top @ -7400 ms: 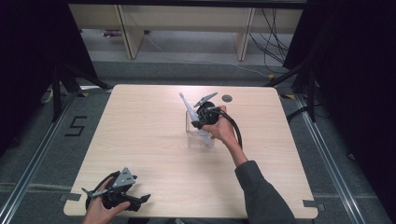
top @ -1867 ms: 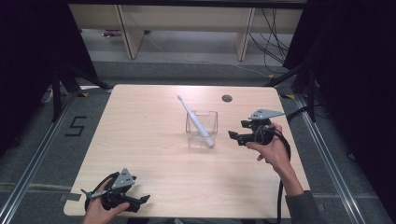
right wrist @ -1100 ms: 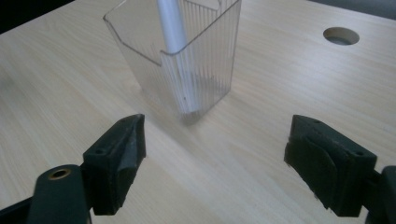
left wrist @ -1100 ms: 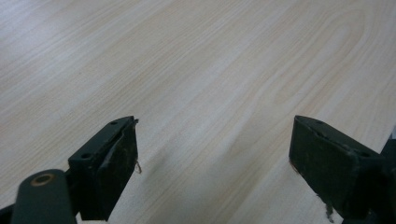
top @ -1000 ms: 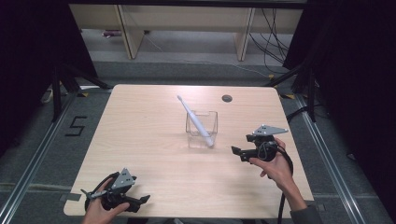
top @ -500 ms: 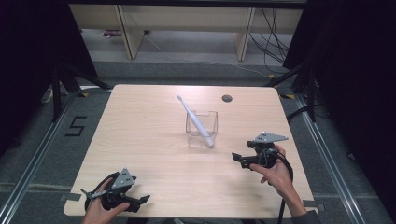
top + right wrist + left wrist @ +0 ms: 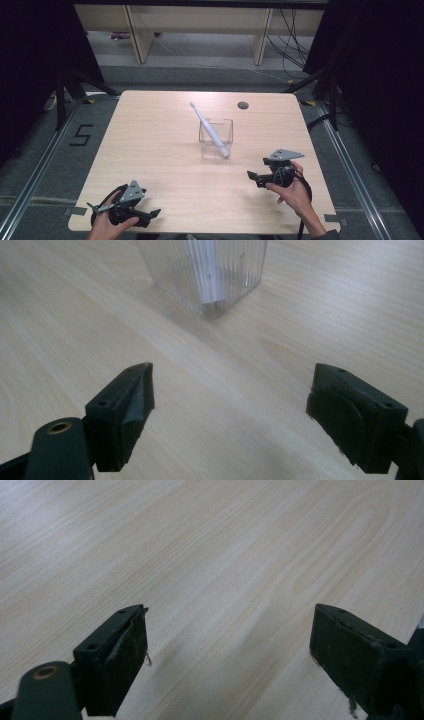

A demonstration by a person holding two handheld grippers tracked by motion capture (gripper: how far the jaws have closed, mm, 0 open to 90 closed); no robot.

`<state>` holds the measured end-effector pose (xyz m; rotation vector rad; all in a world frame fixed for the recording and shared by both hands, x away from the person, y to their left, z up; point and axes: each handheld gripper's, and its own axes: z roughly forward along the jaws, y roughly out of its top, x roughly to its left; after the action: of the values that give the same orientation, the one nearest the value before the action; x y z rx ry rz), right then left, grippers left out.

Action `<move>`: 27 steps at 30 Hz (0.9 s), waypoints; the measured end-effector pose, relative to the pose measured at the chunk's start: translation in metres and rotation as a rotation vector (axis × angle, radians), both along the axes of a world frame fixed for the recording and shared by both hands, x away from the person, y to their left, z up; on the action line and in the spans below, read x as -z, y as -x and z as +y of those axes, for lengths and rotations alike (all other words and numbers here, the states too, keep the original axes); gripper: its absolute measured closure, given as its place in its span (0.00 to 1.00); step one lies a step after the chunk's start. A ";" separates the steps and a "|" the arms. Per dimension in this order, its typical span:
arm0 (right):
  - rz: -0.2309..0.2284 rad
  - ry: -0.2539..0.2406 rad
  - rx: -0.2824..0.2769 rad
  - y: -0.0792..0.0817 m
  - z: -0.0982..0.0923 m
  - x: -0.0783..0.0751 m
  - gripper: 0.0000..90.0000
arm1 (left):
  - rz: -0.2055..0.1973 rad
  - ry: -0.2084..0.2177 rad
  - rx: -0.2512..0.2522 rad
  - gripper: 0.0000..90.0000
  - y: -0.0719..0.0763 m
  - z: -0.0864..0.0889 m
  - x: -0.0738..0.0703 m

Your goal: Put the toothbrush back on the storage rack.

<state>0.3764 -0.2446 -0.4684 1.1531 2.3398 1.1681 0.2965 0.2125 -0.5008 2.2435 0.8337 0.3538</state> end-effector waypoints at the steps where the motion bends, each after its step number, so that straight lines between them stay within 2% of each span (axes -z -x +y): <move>1: 0.004 -0.002 0.002 0.001 0.000 0.001 0.21 | -0.006 -0.005 0.003 0.17 0.000 0.000 0.000; 2: -0.009 0.014 -0.003 0.001 -0.002 0.002 0.21 | 0.002 0.004 -0.010 0.17 0.001 0.000 0.001; 3: 0.004 -0.001 -0.001 0.002 -0.001 0.004 0.21 | 0.008 0.016 -0.018 0.17 0.001 -0.001 0.001; 4: 0.001 0.020 -0.006 0.003 -0.002 0.004 0.21 | 0.000 0.000 -0.004 0.17 0.000 0.000 0.000; 5: 0.013 0.013 0.006 0.005 -0.001 0.005 0.21 | -0.009 -0.009 0.007 0.17 -0.001 0.000 0.000; 6: -0.001 0.013 0.005 0.006 -0.002 0.005 0.22 | 0.004 0.014 -0.014 0.17 0.001 -0.001 0.001; 8: 0.008 0.009 -0.008 0.008 -0.002 0.006 0.22 | -0.007 -0.009 0.005 0.17 0.000 0.000 0.000; 9: 0.027 -0.007 0.004 0.011 -0.001 0.006 0.22 | 0.003 0.012 -0.016 0.17 0.001 -0.001 0.001; 10: -0.002 0.015 -0.010 0.010 -0.002 0.006 0.22 | 0.005 0.011 -0.016 0.17 0.001 -0.001 0.001; 11: 0.009 -0.002 -0.002 0.013 -0.001 0.007 0.22 | -0.002 -0.004 -0.002 0.17 0.000 0.000 0.000; 12: 0.000 0.012 -0.020 0.012 -0.002 0.008 0.22 | -0.009 -0.008 0.002 0.17 -0.001 0.000 0.000; 13: 0.016 0.000 0.000 0.015 -0.002 0.009 0.22 | 0.003 0.010 -0.016 0.17 0.001 -0.001 0.001; 15: 0.028 0.002 0.006 0.019 -0.002 0.010 0.22 | 0.004 0.006 -0.012 0.17 0.001 -0.001 0.001; 16: 0.008 0.020 -0.010 0.018 -0.004 0.011 0.22 | 0.004 0.007 -0.013 0.17 0.001 -0.001 0.001; 17: 0.029 0.010 -0.001 0.021 -0.003 0.011 0.22 | 0.004 0.006 -0.012 0.17 0.001 -0.001 0.000; 18: 0.014 0.024 -0.012 0.021 -0.004 0.012 0.22 | 0.000 0.000 -0.003 0.17 0.001 -0.001 0.000; 20: 0.031 0.020 -0.002 0.024 -0.004 0.012 0.22 | 0.001 0.010 -0.015 0.17 0.001 -0.001 0.001; 21: 0.016 0.035 -0.013 0.024 -0.005 0.013 0.22 | 0.003 0.007 -0.014 0.17 0.001 -0.001 0.001; 22: 0.030 0.038 -0.011 0.026 -0.006 0.013 0.22 | -0.009 -0.010 0.002 0.17 0.000 0.000 0.000; 23: 0.022 0.049 -0.014 0.027 -0.007 0.014 0.22 | -0.013 -0.013 0.006 0.17 -0.001 0.000 0.000; 24: 0.045 0.046 -0.008 0.028 -0.006 0.015 0.22 | -0.014 -0.015 0.009 0.17 -0.001 0.000 0.000; 25: 0.069 0.040 0.011 0.031 -0.006 0.016 0.22 | 0.001 0.006 -0.010 0.17 0.001 -0.001 0.000; 26: 0.050 0.060 -0.014 0.030 -0.008 0.017 0.21 | 0.004 0.007 -0.007 0.17 0.001 -0.001 0.000; 27: 0.051 0.061 -0.010 0.031 -0.009 0.018 0.21 | 0.007 0.004 -0.002 0.17 0.002 -0.001 0.000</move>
<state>0.3450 -0.2533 -0.4866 1.1653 2.4041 1.0745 0.2949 0.2115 -0.5008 2.2418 0.8400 0.3454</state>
